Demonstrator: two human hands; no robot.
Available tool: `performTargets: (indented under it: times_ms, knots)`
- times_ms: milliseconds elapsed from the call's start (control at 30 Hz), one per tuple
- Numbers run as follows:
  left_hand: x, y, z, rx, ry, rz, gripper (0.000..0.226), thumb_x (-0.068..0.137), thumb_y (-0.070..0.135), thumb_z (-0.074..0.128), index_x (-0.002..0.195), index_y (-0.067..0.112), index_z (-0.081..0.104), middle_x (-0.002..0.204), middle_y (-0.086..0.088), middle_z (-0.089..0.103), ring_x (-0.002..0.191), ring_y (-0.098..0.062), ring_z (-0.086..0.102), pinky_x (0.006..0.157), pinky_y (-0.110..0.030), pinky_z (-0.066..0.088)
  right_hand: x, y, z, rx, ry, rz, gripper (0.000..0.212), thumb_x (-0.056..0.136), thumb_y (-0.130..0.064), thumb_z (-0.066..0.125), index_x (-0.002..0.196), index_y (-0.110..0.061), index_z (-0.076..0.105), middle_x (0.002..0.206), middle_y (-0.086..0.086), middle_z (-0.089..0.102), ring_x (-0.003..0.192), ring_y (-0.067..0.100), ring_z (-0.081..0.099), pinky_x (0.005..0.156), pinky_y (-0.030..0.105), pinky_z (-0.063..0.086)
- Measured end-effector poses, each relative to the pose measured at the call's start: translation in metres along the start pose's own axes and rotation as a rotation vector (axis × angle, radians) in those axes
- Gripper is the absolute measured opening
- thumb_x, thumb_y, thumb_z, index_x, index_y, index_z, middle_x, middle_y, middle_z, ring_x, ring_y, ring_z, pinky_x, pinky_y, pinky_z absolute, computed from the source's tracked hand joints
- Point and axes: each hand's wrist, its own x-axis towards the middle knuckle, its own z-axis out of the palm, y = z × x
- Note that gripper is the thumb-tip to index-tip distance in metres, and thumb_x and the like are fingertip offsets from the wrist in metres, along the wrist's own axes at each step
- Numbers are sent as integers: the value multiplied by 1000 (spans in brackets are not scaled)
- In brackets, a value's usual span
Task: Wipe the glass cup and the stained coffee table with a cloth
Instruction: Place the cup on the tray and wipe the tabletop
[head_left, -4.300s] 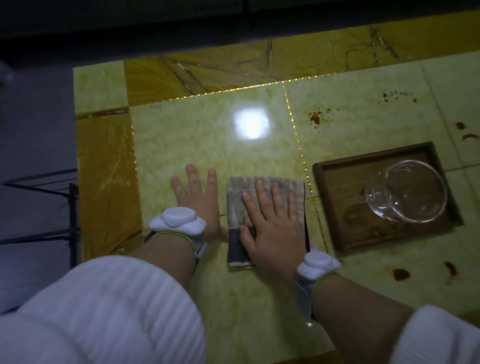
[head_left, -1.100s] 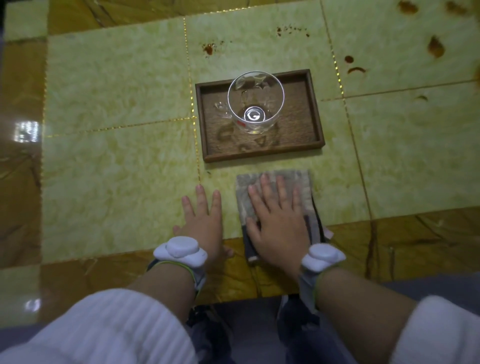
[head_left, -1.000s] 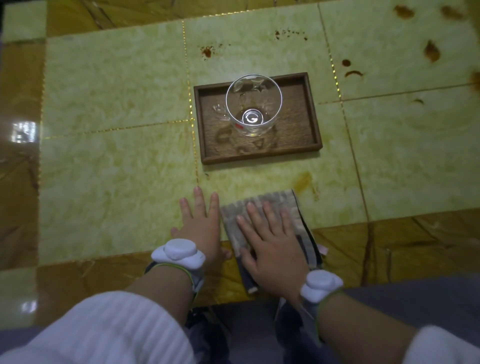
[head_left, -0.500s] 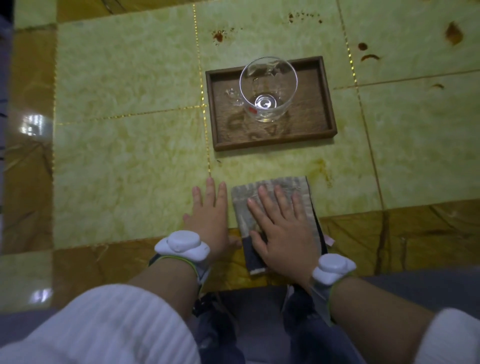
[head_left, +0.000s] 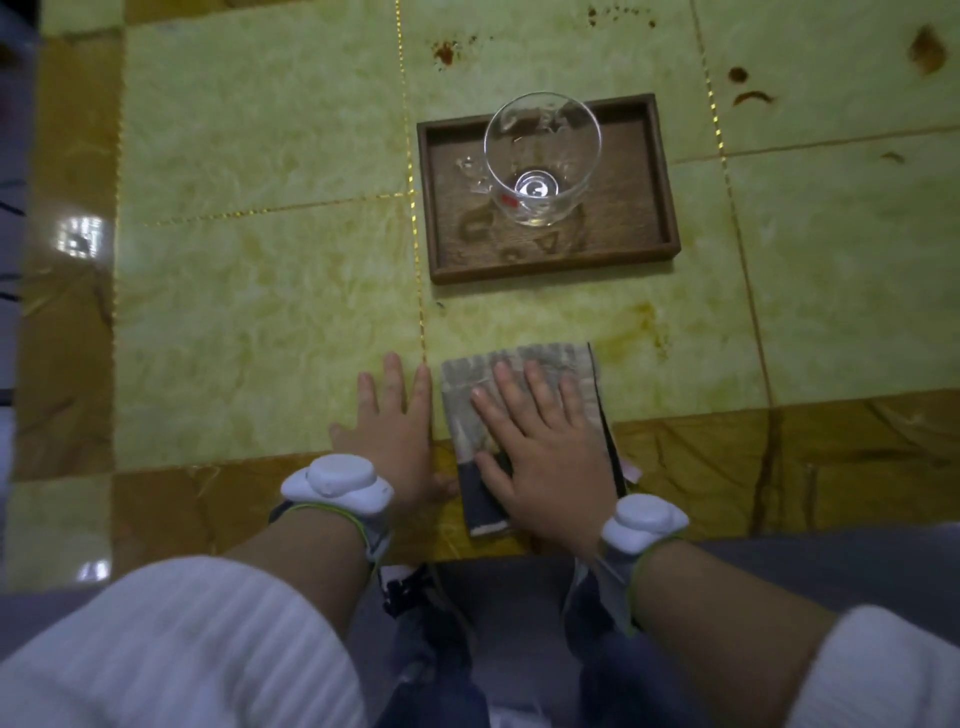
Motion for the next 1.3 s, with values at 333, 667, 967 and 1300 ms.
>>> performTargets:
  times_ms: [333,667,967,1300]
  knots:
    - [10,44,-15,-11,49,27,131,68,63,76,151,28,-19,156,0,-35,148,-35,-14,108,-66,29,-38,122,-34,-85,-76,119,69,94,-57,36,156,-31,20,165,2,16,152,29,16,122,52,10]
    - [26,75,-8,-3,50,-20,134,66,62,77,151,29,-21,156,-1,-35,148,-36,-16,105,-66,32,-7,63,-20,-31,-53,244,71,92,-53,40,157,-30,22,166,3,10,153,31,6,121,56,5]
    - [26,71,-6,-22,30,6,136,65,63,77,150,28,-23,155,0,-38,147,-36,-20,105,-64,35,-16,140,-46,-94,-133,205,71,92,-56,33,157,-30,20,166,1,8,153,27,8,122,52,5]
    - [32,68,-2,-22,40,20,138,63,65,77,149,30,-26,154,3,-38,147,-36,-20,104,-65,35,-16,88,-32,-9,-105,81,68,94,-54,39,156,-31,22,166,-1,11,153,25,5,123,52,6]
